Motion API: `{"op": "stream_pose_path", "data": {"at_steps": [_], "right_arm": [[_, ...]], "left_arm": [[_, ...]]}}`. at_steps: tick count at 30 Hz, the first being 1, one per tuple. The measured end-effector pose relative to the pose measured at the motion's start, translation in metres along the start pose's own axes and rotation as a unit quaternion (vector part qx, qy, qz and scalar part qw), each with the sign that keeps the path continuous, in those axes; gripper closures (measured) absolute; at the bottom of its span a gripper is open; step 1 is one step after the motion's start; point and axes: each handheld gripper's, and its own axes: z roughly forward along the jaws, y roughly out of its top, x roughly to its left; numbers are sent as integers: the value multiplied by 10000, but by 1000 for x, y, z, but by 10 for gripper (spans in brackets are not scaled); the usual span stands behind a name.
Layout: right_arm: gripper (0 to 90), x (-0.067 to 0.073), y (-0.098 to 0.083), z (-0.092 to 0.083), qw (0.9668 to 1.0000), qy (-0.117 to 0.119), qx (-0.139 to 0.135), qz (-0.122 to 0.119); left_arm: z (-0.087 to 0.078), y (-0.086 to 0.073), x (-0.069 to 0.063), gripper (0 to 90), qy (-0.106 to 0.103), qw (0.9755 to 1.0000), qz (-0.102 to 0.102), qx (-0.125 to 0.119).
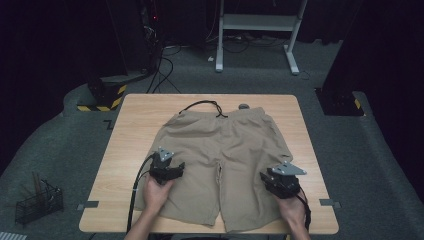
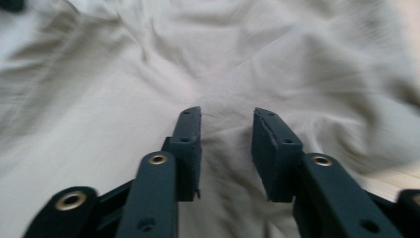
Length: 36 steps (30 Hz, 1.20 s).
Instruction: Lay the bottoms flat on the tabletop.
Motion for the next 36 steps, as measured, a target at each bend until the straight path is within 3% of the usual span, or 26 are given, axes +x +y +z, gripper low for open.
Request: {"op": "stream_pose_path", "data": {"at_steps": [3,5,11,24,28,31,36], "right_arm": [[598,-2,-1,24,9989,11,471,34],[604,-5,-1,29,9992,2,365,142],[601,-15,13,44,9993,-34,365,87],[604,-28,46,89,9992,-247,109,286],[551,-26,45,80,9986,-328,291,293],[574,-27,34,54,9988,-428,22,227],[640,-38,7,25,9979,-538,287,232]], "left_arm": [[0,0,1,301,-19,10000,7,1],[1,1,2,302,-20,10000,24,-6],[8,7,7,302,0,10000,-2,1],[28,24,28,313,387,9987,-321,23],[27,24,28,312,387,9988,-311,25],[27,24,28,312,387,9988,-312,23],[27,24,28,313,384,9988,-318,20]]}}
